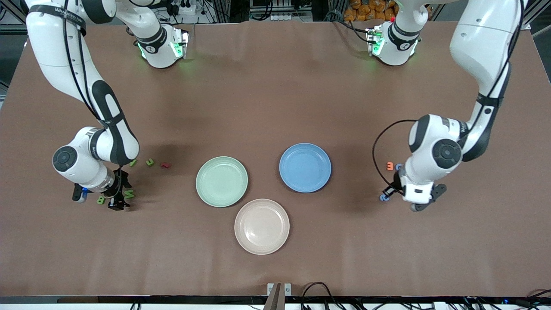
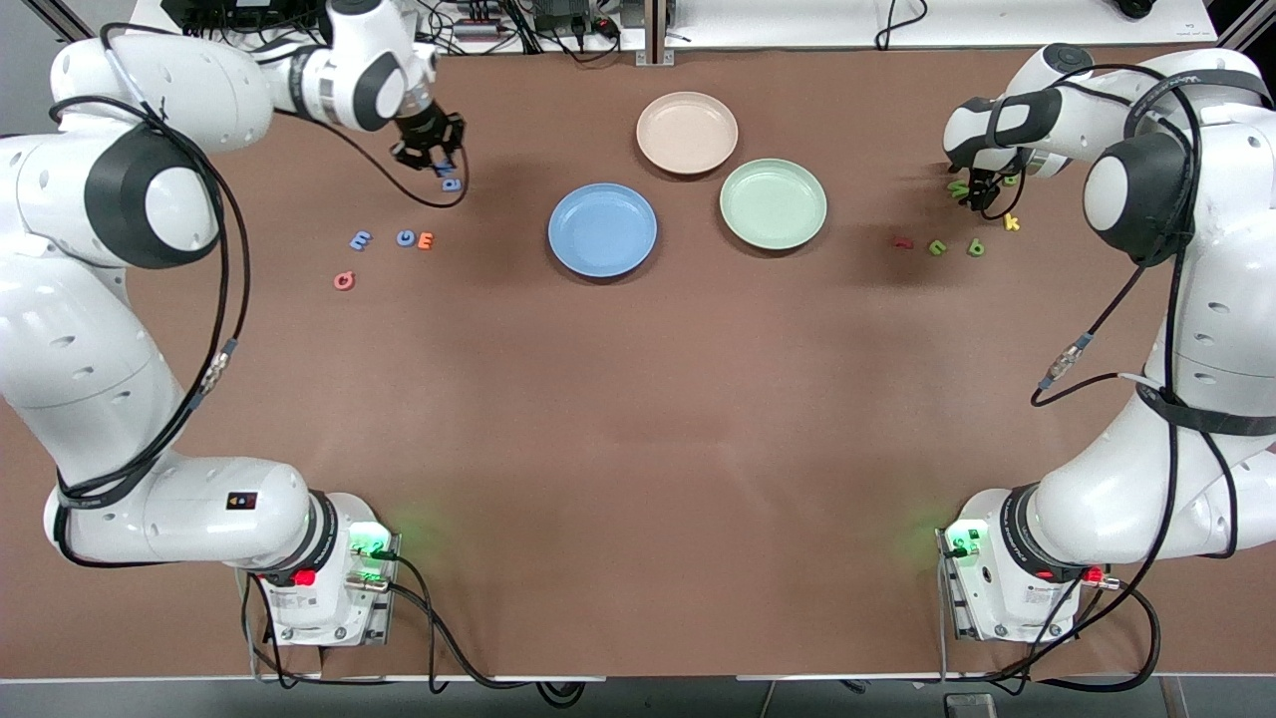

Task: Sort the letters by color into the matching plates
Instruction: 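Carry the X to the blue plate while the right gripper grips the N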

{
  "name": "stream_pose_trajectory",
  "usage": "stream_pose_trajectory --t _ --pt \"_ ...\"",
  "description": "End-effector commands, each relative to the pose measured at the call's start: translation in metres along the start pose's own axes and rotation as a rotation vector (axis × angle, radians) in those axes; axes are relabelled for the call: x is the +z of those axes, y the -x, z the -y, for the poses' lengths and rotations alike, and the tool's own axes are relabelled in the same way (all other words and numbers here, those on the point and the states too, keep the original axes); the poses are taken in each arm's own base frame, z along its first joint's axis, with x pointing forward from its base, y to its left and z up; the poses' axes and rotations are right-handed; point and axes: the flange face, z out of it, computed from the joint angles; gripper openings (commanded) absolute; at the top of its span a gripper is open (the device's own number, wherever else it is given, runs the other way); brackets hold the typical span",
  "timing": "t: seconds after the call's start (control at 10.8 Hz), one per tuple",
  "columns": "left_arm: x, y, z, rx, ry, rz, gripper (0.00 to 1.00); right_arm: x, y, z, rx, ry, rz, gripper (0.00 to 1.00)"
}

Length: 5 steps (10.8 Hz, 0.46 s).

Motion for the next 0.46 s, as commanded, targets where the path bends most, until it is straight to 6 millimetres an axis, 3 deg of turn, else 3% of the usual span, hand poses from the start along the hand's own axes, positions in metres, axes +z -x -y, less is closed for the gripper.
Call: stream_pose_trajectory --t 0.0,0.28,0.37 --pt "-0.020 0.076 -0.055 0.021 -0.003 -0.001 0.00 -0.008 -0.003 -0.013 -0.015 0.000 0.008 0.72" --pt "-0.014 0.161 -0.113 -0.005 0.000 0.004 0.00 -0.008 -0.003 -0.013 -0.018 -0.002 0.008 0.64" --pt "-0.015 0.177 -0.127 -0.024 0.011 0.002 0.00 -0.008 -0.003 -0.013 -0.018 -0.002 0.008 0.60"
